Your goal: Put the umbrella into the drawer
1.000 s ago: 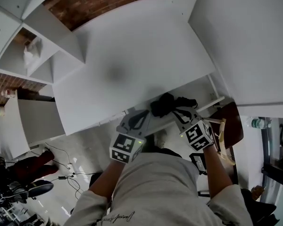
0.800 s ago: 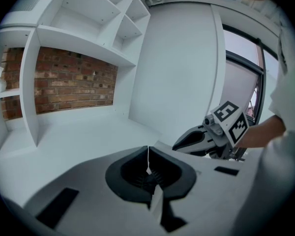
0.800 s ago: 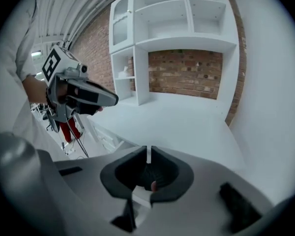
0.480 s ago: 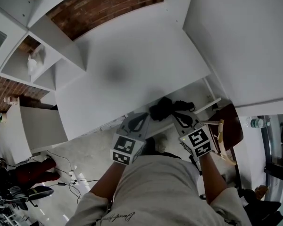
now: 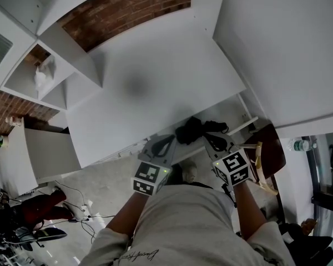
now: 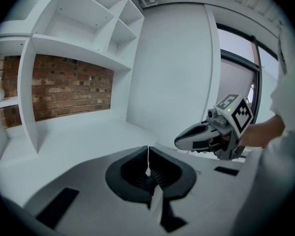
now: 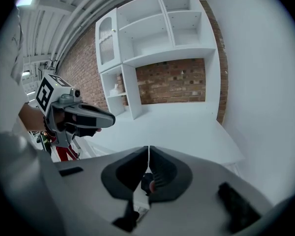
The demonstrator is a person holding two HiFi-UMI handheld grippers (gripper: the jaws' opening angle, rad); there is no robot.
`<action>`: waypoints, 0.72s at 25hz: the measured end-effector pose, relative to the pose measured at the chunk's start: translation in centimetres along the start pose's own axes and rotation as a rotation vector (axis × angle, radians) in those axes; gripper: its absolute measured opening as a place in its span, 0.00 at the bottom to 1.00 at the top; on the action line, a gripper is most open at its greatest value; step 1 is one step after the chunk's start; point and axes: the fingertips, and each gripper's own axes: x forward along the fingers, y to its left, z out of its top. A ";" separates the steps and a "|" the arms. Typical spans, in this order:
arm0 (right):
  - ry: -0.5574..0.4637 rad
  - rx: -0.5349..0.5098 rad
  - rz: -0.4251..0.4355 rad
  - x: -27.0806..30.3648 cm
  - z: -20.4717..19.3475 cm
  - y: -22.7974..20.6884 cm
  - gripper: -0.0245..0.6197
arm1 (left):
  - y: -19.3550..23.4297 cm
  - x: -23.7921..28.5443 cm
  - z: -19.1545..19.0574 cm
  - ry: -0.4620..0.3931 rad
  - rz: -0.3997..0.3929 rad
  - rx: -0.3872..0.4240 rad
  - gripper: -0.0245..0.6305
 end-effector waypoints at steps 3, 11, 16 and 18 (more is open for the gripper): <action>-0.002 0.003 -0.002 -0.3 0.0 0.0 0.09 | -0.1 0.0 0.0 -0.001 0.003 0.004 0.06; -0.010 0.009 -0.001 -0.8 -0.3 0.2 0.09 | -0.6 -0.2 -0.2 0.000 -0.002 0.014 0.06; -0.016 0.016 0.001 -1.2 -0.4 0.2 0.09 | -1.0 -0.4 -0.3 -0.002 -0.005 0.011 0.06; -0.018 0.017 0.000 -1.3 -0.3 0.1 0.09 | -1.2 -0.5 -0.4 0.003 -0.006 0.010 0.06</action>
